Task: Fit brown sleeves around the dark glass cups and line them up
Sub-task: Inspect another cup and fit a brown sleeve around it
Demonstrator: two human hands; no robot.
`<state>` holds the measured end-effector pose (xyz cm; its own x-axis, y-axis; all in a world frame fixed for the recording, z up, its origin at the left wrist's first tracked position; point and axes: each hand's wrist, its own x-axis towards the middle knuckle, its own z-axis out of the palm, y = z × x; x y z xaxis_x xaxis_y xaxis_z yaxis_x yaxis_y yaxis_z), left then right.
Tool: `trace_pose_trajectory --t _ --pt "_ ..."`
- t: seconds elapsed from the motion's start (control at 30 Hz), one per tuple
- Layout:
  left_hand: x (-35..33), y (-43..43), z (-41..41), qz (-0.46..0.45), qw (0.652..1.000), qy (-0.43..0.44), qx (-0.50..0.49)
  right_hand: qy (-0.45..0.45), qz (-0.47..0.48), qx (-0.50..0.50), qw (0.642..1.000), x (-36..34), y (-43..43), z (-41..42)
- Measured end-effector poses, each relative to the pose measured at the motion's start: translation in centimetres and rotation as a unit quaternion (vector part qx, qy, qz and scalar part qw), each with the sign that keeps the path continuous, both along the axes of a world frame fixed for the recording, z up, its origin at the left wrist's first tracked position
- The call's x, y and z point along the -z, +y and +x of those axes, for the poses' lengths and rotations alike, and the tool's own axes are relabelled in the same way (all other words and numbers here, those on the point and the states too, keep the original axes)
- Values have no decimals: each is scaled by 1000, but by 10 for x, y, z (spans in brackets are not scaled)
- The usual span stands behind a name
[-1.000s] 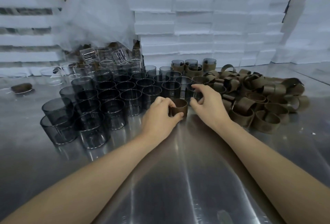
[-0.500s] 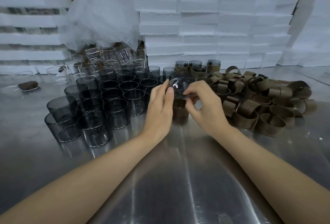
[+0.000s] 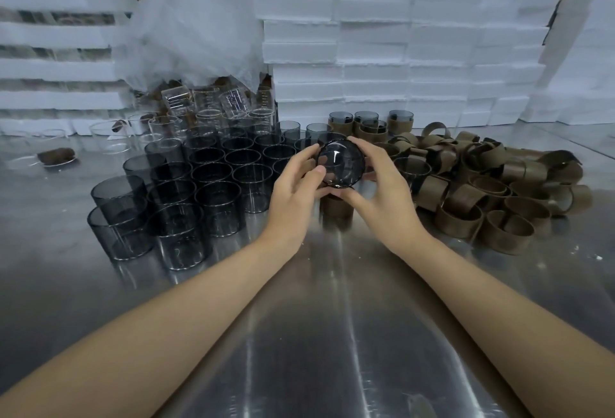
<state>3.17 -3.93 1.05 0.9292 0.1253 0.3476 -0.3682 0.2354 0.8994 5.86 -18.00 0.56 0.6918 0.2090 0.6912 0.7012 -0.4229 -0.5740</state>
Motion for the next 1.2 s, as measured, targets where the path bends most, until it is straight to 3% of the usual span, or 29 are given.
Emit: trace_pose_trajectory --t 0.33,0.5,0.83,1.2 --pt "1 4 2 -33 998 21 51 63 63 -50 995 -2 0 -3" --pt "1 5 1 -61 997 29 33 73 45 -80 993 -5 -3 -5" --pt "4 5 2 -99 993 46 43 0 -36 -80 996 -7 -3 -5" --pt "2 0 -1 -19 996 81 -5 -39 -81 -79 993 -9 1 -8"
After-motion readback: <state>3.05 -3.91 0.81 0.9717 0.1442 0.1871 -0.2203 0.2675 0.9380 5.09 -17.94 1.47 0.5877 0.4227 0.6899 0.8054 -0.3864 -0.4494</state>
